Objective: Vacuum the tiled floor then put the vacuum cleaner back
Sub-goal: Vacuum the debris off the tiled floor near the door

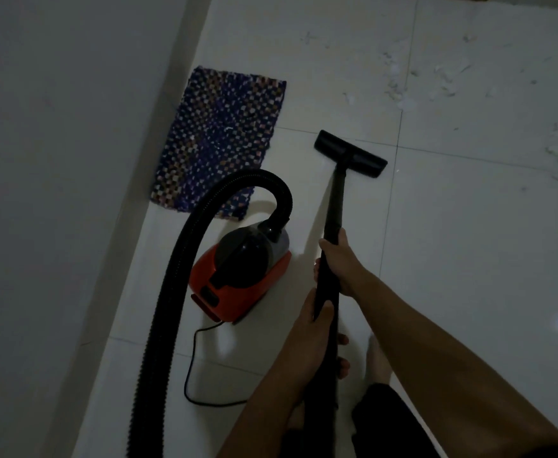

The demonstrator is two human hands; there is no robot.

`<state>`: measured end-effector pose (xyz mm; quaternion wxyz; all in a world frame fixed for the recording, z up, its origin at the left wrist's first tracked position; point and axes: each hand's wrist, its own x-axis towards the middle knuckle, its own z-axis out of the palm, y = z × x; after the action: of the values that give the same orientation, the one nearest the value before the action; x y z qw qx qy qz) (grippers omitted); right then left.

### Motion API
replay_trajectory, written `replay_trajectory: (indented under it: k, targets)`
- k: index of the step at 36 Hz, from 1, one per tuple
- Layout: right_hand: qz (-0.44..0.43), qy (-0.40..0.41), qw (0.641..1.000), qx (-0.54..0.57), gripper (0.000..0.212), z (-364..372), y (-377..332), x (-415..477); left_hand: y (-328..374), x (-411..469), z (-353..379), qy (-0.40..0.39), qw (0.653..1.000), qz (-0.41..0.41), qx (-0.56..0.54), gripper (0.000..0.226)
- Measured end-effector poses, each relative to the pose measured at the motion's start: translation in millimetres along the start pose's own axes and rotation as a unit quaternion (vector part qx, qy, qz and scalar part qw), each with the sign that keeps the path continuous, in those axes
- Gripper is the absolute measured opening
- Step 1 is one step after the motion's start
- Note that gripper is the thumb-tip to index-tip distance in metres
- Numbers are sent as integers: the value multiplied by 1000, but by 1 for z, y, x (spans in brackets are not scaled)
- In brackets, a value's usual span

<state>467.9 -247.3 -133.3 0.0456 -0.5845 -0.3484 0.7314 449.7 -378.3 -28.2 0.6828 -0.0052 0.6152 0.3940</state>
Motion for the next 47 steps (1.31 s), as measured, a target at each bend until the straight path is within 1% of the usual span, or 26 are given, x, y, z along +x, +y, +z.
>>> replay_trajectory:
  k: [4,7,9,12,15,19,24,28,31,36,40,47]
  targets:
    - [15,-11,997,-68,65,-11,-17,22,2,23,18,32,999,8,-21,41]
    - [11,-27,997,-68,62,-20,-32,32,10,35,32,48,998,19,-48,39]
    - [15,-43,998,-44,60,-29,-44,39,19,44,45,55,996,17,-72,38]
    - [36,-68,997,15,65,-43,-61,46,36,53,58,61,993,15,-100,36]
    - [40,-99,991,76,61,-53,-75,50,55,62,65,60,990,28,-123,37]
    - [54,-106,983,141,59,-58,-93,62,77,75,76,68,988,29,-138,37]
    - [38,-84,994,64,52,-51,-126,80,109,89,79,71,987,36,-137,37]
    - [34,-79,996,40,44,-45,-153,97,138,108,74,71,988,37,-134,39]
    - [31,-80,996,18,42,-38,-174,114,160,125,69,66,987,25,-142,39]
    - [16,-78,996,-34,50,-23,-216,149,198,158,58,79,988,7,-135,40]
    - [23,-75,995,-59,58,-13,-241,171,227,179,54,88,990,6,-111,43]
    - [27,-74,994,-71,57,9,-290,211,281,212,40,121,990,17,-74,42]
